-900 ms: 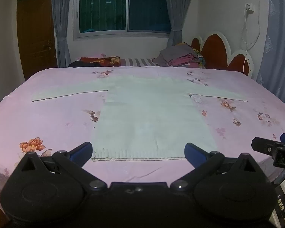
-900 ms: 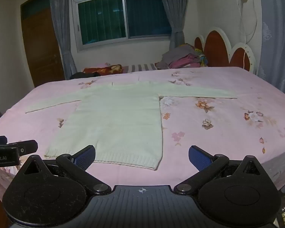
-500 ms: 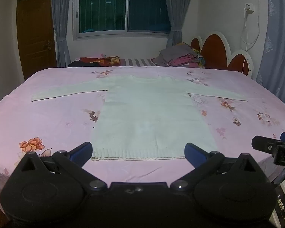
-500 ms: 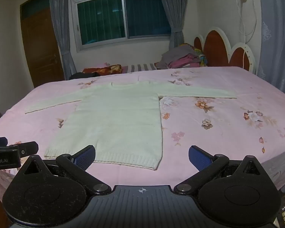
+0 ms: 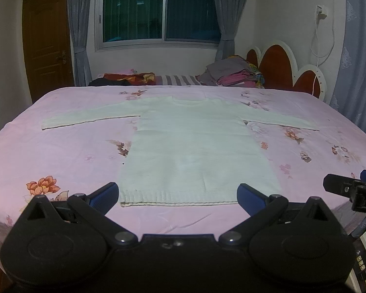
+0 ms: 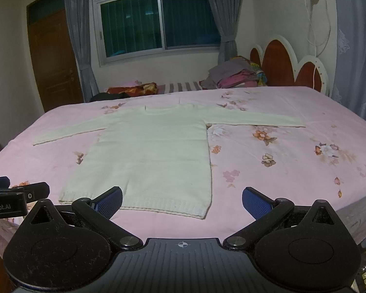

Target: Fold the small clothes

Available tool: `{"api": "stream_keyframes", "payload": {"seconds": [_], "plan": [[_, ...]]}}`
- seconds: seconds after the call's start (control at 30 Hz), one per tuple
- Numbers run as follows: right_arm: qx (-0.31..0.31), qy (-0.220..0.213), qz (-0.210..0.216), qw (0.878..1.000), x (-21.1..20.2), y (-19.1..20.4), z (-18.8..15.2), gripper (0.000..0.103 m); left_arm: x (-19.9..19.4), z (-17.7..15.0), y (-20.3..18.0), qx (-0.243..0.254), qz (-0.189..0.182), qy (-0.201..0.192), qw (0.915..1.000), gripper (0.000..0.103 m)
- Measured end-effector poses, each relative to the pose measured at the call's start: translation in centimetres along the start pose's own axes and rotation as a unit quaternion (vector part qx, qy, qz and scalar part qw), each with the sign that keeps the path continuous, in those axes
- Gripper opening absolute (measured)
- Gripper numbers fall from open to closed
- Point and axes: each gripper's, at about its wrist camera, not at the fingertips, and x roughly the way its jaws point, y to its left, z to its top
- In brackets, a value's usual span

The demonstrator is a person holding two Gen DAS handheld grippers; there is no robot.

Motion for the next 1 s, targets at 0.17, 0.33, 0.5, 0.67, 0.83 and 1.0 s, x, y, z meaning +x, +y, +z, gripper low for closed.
{"api": "stream_keyframes", "payload": {"seconds": [0.17, 0.33, 0.5, 0.67, 0.83, 1.0], "plan": [[0.000, 0.000, 0.000, 1.000, 0.01, 0.03, 0.04, 0.103, -0.03, 0.03, 0.14, 0.000, 0.000, -0.001, 1.0000, 0.103], [-0.002, 0.001, 0.000, 1.000, 0.17, 0.14, 0.17, 0.103, -0.02, 0.06, 0.27, -0.001, 0.000, -0.001, 1.0000, 0.103], [-0.003, 0.000, 0.000, 1.000, 0.33, 0.51, 0.29, 0.103, -0.02, 0.17, 0.39, -0.001, 0.001, -0.002, 1.0000, 0.103], [-0.005, 0.000, 0.000, 1.000, 0.39, 0.64, 0.27, 0.103, -0.04, 0.22, 0.55, -0.002, 0.001, -0.002, 1.0000, 0.103], [-0.004, -0.002, -0.001, 1.000, 0.22, 0.59, 0.28, 0.103, -0.19, 0.16, 0.47, -0.001, 0.001, -0.004, 1.0000, 0.103], [-0.005, -0.003, -0.001, 1.000, 0.22, 0.79, 0.31, 0.103, -0.27, 0.20, 0.51, -0.001, 0.001, -0.004, 1.0000, 0.103]]}}
